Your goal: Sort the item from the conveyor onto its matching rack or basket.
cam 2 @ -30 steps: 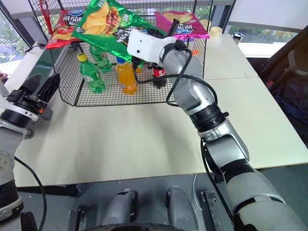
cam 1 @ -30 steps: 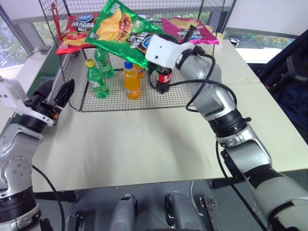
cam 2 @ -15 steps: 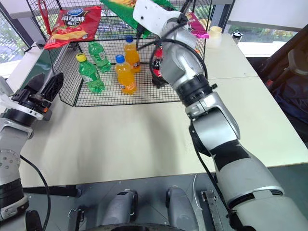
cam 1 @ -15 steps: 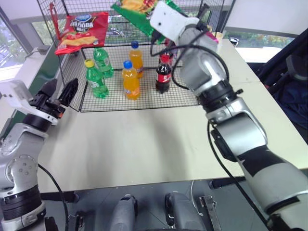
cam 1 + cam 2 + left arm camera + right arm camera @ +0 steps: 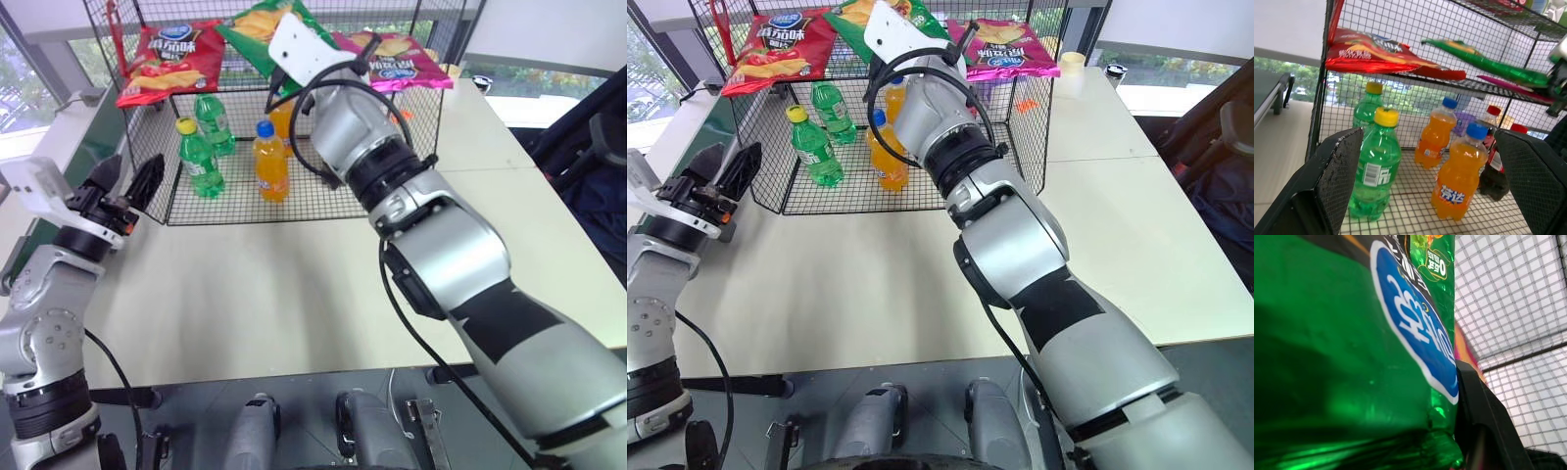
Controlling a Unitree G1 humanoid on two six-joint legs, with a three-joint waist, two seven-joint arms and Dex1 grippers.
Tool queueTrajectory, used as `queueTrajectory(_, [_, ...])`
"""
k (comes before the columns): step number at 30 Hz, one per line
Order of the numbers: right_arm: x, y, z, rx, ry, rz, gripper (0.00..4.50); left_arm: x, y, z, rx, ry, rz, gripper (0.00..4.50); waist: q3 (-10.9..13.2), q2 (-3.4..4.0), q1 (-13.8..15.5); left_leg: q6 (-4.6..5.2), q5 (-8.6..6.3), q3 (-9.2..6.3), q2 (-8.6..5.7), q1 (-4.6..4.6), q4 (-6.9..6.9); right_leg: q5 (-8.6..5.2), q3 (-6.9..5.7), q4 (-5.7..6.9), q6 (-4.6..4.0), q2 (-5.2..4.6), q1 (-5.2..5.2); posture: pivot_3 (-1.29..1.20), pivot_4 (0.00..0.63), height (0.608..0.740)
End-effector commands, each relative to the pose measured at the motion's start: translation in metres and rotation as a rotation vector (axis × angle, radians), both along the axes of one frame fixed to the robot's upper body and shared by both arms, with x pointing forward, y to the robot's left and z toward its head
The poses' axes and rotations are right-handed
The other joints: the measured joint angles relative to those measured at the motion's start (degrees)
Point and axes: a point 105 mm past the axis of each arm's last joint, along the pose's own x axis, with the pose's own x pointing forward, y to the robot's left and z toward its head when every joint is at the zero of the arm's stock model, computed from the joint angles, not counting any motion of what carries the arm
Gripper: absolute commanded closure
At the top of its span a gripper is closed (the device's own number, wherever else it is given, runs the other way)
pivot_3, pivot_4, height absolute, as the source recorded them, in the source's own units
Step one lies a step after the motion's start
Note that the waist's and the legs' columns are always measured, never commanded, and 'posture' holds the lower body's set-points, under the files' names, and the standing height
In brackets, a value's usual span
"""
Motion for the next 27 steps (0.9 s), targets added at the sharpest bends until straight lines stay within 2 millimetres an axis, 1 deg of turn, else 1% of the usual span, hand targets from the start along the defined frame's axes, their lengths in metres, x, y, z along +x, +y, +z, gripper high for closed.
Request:
queueTrajectory(1, [-0.006,0.01,0.028,0.019,-0.081,0.028,4.5,-0.002,-0.004,0.011,0.009,-0.048,-0.005,0.09,0.0,0.0,-0.1,0.0,0.0,0.0,0.0,0.0,-0.02,0.0,0.0,0.02,0.01,0.0,-0.02,0.0,0.15,0.74])
queueTrajectory(8, [-0.006,0.01,0.034,0.047,-0.108,0.032,4.5,-0.001,-0.008,0.01,-0.01,-0.058,-0.009,0.09,0.0,0.0,-0.3,0.0,0.0,-0.01,0.03,0.0,-0.03,0.01,0.0,0.06,0.02,0.04,-0.05,0.0,0.15,0.74])
queueTrajectory(10, [-0.007,0.013,0.036,0.054,-0.11,0.047,3.7,0.0,-0.009,0.01,-0.014,-0.059,-0.01,0.0,0.0,0.0,-0.7,0.0,0.0,-0.02,0.03,0.0,-0.04,0.01,0.0,0.06,0.02,0.04,-0.05,0.0,0.15,0.74])
queueTrajectory(11, [-0.007,0.014,0.037,0.055,-0.115,0.052,3.38,0.0,-0.009,0.01,-0.018,-0.063,-0.01,0.0,0.0,0.0,-0.8,0.0,0.0,-0.01,0.03,0.0,-0.04,0.01,0.0,0.06,0.02,0.04,-0.05,0.0,0.15,0.74])
queueTrajectory(12, [-0.007,0.015,0.037,0.055,-0.119,0.055,2.94,0.001,-0.008,0.011,-0.022,-0.065,-0.009,0.0,0.0,0.0,-0.9,0.0,0.0,-0.02,0.03,0.0,-0.04,0.01,0.0,0.07,0.02,0.04,-0.04,0.0,0.15,0.74])
queueTrajectory(13, [-0.007,0.016,0.038,0.054,-0.12,0.063,2.36,0.001,-0.008,0.011,-0.024,-0.068,-0.009,0.0,0.0,0.0,-1.0,0.0,0.0,-0.02,0.03,0.0,-0.04,0.01,0.0,0.08,0.02,0.03,-0.04,0.0,0.15,0.74])
queueTrajectory(14, [-0.008,0.018,0.038,0.056,-0.121,0.072,1.96,0.001,-0.009,0.011,-0.026,-0.069,-0.009,0.0,0.0,0.0,-1.1,0.0,0.0,-0.02,0.02,0.0,-0.04,0.01,0.0,0.08,0.02,0.03,-0.04,0.0,0.15,0.74])
queueTrajectory(17, [-0.009,0.021,0.04,0.057,-0.121,0.089,0.34,0.002,-0.01,0.01,-0.03,-0.07,-0.01,0.0,0.0,0.0,-1.2,0.0,0.0,-0.02,0.03,0.0,-0.03,0.01,0.0,0.09,0.02,0.03,-0.04,0.0,0.15,0.74])
queueTrajectory(18, [-0.009,0.023,0.04,0.055,-0.12,0.093,0.07,0.002,-0.01,0.009,-0.031,-0.071,-0.01,0.0,0.0,0.0,-1.3,0.0,0.0,-0.02,0.03,0.0,-0.03,0.01,0.0,0.1,0.02,0.03,-0.04,0.0,0.15,0.74])
queueTrajectory(23, [-0.01,0.032,0.041,0.019,-0.058,0.188,0.07,0.004,-0.011,0.009,-0.043,-0.077,-0.015,0.0,0.0,0.0,-1.3,0.0,0.0,-0.02,0.03,0.02,-0.03,0.01,0.0,0.12,0.02,0.05,-0.05,0.0,0.15,0.74])
queueTrajectory(27, [-0.01,0.031,0.039,-0.007,-0.009,0.234,0.07,0.006,-0.011,0.01,-0.047,-0.083,-0.017,0.0,0.0,-0.01,-1.3,0.0,0.0,-0.02,0.03,0.02,0.0,0.02,-0.01,0.12,0.03,0.04,-0.03,0.0,0.15,0.74])
